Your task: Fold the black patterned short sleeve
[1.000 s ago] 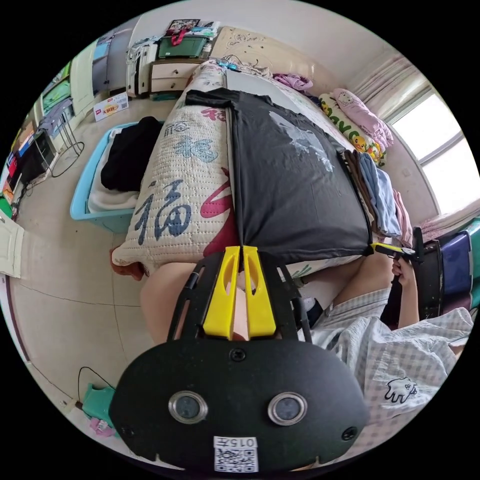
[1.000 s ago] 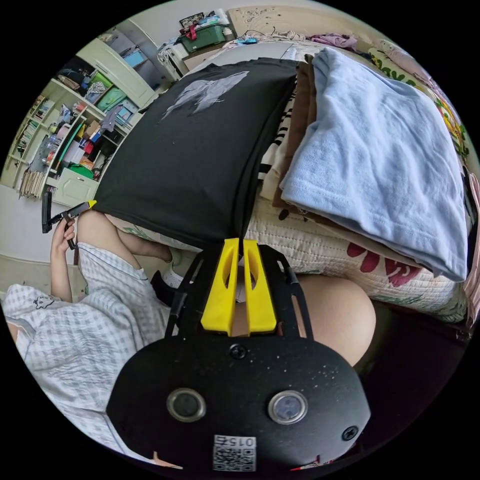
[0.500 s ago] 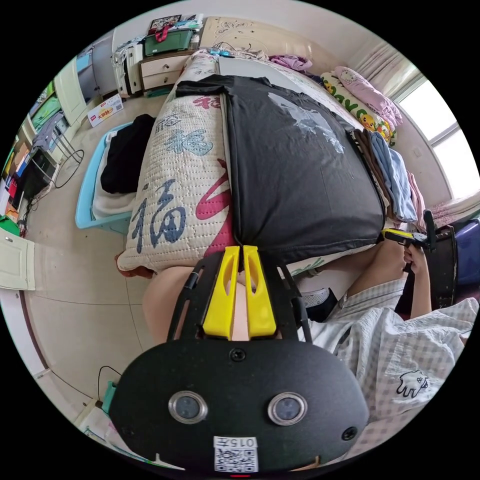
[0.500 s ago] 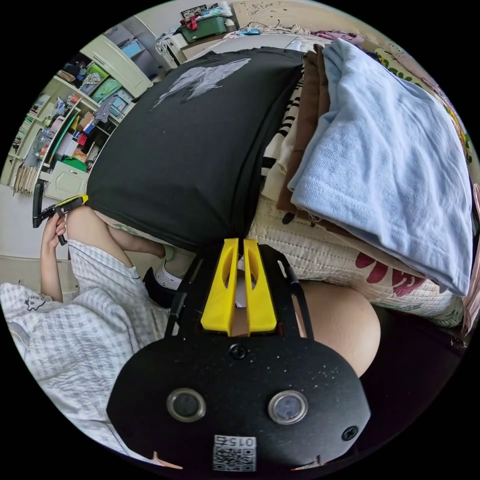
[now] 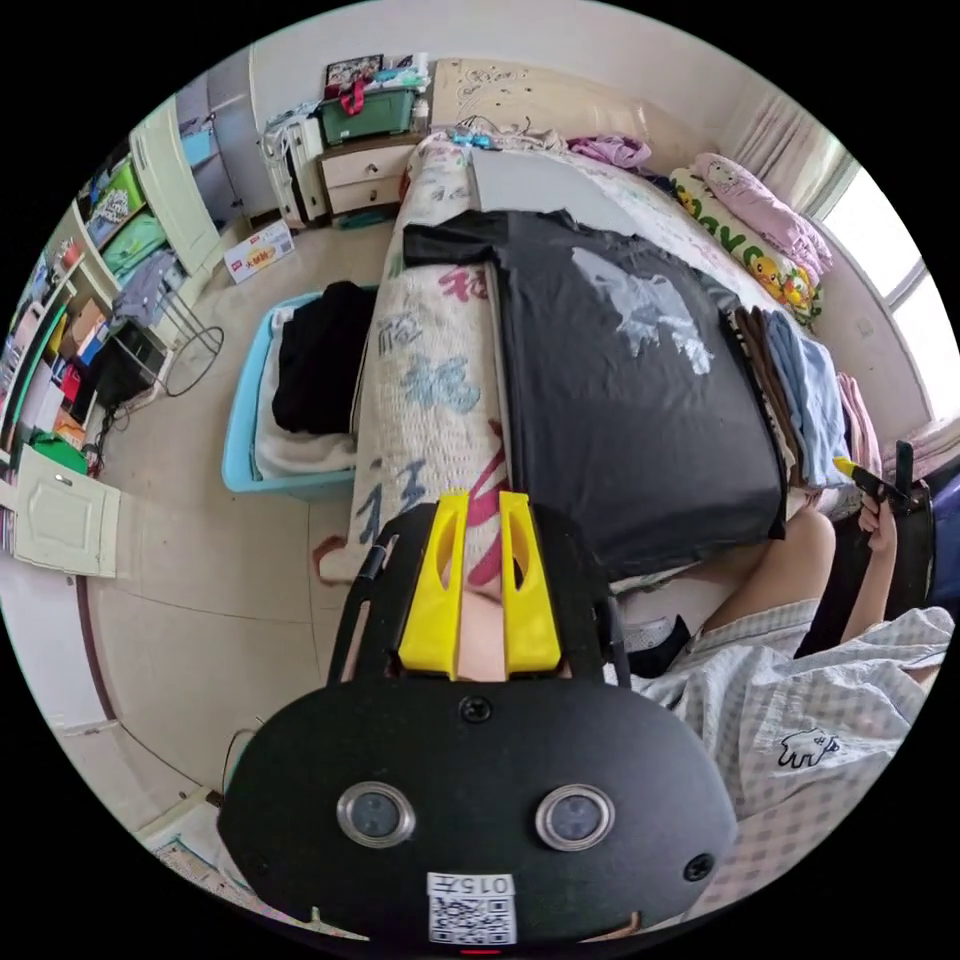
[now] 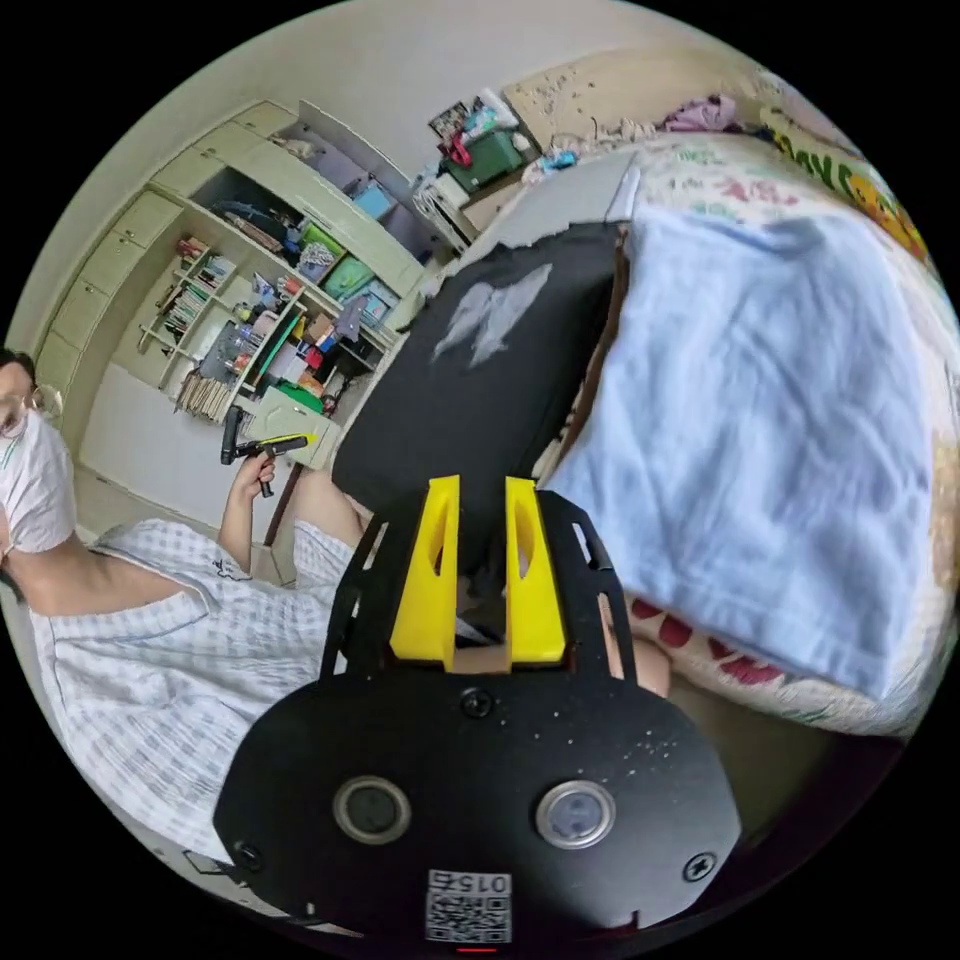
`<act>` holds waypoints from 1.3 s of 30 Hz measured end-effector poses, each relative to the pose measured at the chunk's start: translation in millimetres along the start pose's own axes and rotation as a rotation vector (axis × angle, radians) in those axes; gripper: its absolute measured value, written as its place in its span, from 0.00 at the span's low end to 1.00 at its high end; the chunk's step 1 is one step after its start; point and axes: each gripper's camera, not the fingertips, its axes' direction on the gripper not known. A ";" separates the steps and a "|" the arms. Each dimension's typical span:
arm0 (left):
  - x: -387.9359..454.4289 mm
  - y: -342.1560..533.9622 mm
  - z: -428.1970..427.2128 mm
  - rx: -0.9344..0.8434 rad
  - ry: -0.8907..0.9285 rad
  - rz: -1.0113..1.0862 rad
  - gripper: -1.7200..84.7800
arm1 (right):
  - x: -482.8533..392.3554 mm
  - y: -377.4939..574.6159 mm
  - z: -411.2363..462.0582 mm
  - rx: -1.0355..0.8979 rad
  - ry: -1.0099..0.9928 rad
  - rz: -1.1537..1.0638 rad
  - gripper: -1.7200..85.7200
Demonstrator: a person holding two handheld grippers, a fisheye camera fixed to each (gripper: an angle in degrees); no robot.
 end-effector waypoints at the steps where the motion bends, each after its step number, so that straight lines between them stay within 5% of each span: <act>1: 15.0 -21.8 -4.0 0.074 0.030 0.033 0.09 | -0.9 -17.9 -6.7 0.024 0.033 -0.023 0.11; 6: 101.5 -126.9 6.1 0.248 0.227 0.224 0.09 | 22.7 -193.7 -4.3 0.118 0.278 -0.112 0.11; 13: 253.8 -287.1 80.8 0.225 0.443 0.439 0.09 | 177.8 -354.8 93.9 -0.001 0.340 0.189 0.12; 19: 379.1 -400.6 184.6 0.100 0.428 0.526 0.09 | 259.8 -348.6 183.2 -0.124 0.198 0.337 0.14; 22: 433.2 -439.1 238.0 0.063 0.336 0.522 0.09 | 239.1 -374.7 222.2 -0.270 0.415 0.280 0.15; 28: 530.3 -484.8 315.3 -0.060 0.366 0.552 0.13 | 242.8 -391.1 246.2 -0.297 0.417 0.281 0.16; 39: 557.0 -517.1 382.1 -0.114 0.280 0.491 0.06 | 238.1 -395.5 269.9 -0.294 0.389 0.209 0.03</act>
